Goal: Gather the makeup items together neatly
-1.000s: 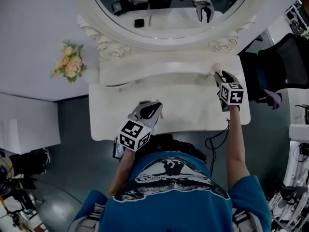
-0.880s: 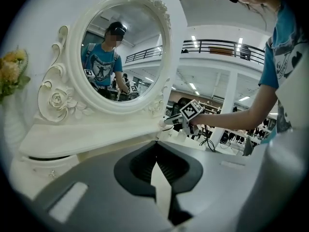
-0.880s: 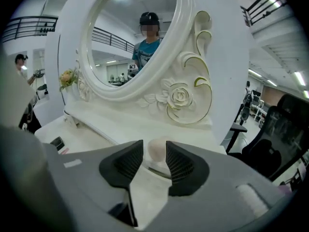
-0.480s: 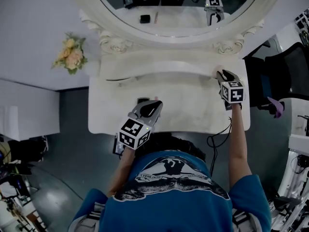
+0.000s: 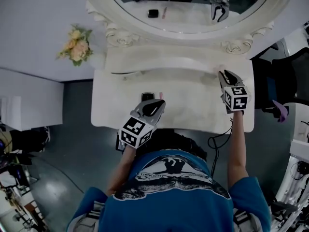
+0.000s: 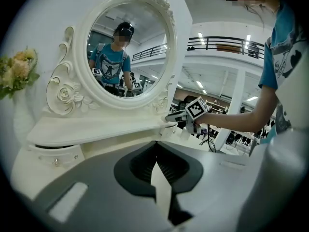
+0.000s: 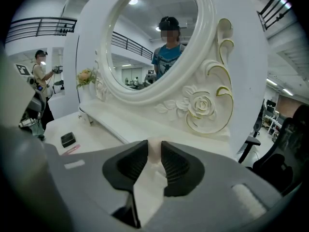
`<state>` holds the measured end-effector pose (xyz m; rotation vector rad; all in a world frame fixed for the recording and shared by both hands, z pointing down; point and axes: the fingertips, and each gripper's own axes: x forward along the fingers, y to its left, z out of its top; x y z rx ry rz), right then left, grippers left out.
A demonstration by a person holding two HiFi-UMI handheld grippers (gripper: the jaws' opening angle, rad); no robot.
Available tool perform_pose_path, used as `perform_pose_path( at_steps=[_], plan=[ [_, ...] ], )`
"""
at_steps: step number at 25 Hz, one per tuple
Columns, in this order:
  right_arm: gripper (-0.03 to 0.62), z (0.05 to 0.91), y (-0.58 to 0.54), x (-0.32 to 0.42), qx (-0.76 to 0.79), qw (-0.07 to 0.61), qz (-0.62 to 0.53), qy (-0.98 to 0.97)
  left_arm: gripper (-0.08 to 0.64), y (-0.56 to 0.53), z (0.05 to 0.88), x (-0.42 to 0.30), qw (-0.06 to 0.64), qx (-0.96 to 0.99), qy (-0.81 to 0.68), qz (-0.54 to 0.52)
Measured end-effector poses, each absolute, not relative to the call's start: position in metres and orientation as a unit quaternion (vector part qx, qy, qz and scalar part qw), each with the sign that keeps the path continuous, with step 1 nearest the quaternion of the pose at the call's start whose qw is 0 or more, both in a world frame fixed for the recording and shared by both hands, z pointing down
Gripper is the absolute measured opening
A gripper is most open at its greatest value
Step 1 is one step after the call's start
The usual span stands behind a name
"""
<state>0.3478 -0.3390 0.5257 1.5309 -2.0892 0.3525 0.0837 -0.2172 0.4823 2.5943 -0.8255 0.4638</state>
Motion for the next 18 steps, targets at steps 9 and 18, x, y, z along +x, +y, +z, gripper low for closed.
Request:
perform_pose_path(
  at_steps=[9, 18],
  plan=[
    [0.091, 0.554, -0.277, 0.25, 0.493, 0.28, 0.151, -0.81, 0.014, -0.212, 0.479, 0.077, 0.188, 0.928, -0.282, 0.159],
    [0.092, 0.583, -0.239, 0.179, 0.422, 0.326, 0.138, -0.835, 0.014, -0.185, 0.483, 0.064, 0.197, 0.93, -0.264, 0.162]
  ],
)
